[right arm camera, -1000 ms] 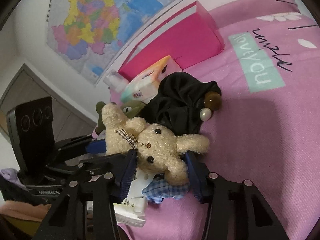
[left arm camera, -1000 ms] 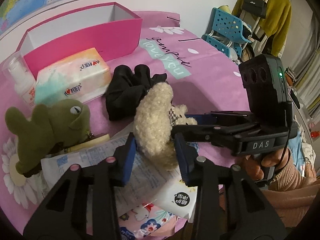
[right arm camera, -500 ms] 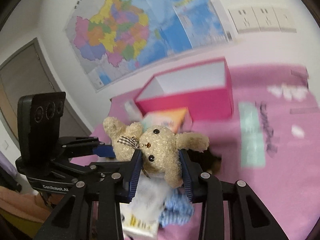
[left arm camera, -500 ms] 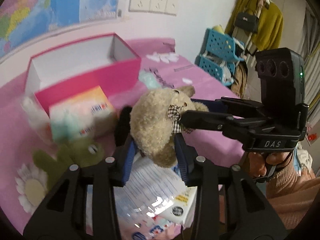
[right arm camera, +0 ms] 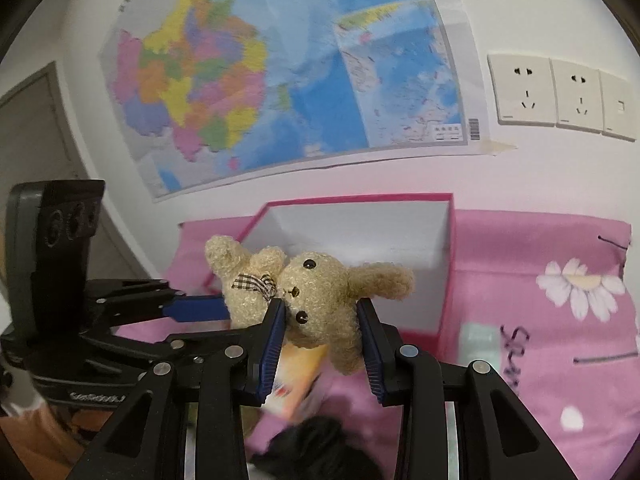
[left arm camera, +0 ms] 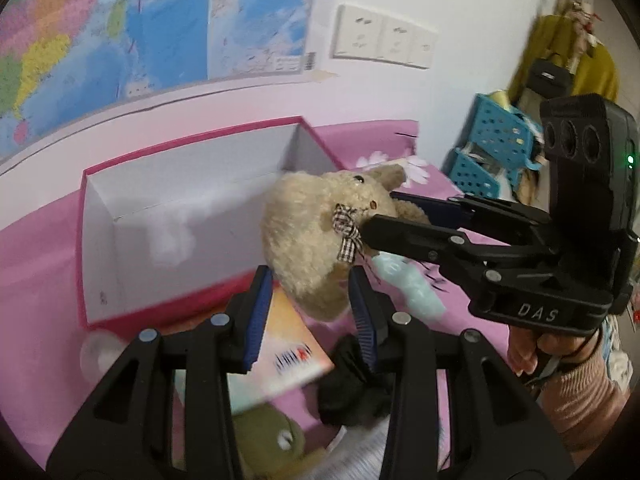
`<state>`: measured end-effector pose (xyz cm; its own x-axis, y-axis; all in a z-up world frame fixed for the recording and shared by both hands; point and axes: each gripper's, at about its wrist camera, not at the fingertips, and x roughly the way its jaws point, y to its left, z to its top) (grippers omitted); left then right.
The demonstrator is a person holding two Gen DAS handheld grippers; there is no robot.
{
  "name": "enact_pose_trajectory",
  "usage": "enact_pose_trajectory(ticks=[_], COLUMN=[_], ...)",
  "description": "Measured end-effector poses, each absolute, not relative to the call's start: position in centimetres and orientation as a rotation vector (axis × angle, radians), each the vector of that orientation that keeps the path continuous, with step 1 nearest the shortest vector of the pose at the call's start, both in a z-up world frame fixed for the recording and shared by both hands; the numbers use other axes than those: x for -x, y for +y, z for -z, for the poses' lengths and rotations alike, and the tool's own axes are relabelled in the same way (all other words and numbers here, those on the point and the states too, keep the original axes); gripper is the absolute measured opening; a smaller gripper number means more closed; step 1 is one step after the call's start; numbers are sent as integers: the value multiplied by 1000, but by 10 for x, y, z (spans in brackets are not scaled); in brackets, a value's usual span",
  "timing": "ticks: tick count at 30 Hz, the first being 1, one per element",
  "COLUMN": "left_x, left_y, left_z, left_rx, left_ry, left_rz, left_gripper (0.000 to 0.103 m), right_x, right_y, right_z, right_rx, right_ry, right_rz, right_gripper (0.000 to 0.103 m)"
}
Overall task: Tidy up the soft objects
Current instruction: 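Carry the teddy bear with the right gripper and drop it into the pink box, then grasp the black scrunchie with the right gripper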
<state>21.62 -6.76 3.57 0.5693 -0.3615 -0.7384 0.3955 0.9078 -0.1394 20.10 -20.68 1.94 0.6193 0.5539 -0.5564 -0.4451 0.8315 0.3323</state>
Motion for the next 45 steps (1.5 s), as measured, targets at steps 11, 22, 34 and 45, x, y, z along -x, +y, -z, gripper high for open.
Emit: enact_pose_trajectory(ticks=[11,22,34,45], left_x=[-260,-189,-138,-143], left_y=[-70,-49,-74,-93], left_z=[-4,-14,23,59], left_rx=[-74,-126,-207,-228], left_ry=[940,843,912,1040], left_rz=[311,386,491,484], left_gripper=[43,57,57,57], right_x=[-263,-185,-134,-134], right_y=[-196,-226,-200,-183], right_z=[20,-6,50,69], right_rx=[-141,-106,84,163], right_ry=[833,733,863,856], right_rz=[-445,-561,-571,-568], right_gripper=[39,54,58,57])
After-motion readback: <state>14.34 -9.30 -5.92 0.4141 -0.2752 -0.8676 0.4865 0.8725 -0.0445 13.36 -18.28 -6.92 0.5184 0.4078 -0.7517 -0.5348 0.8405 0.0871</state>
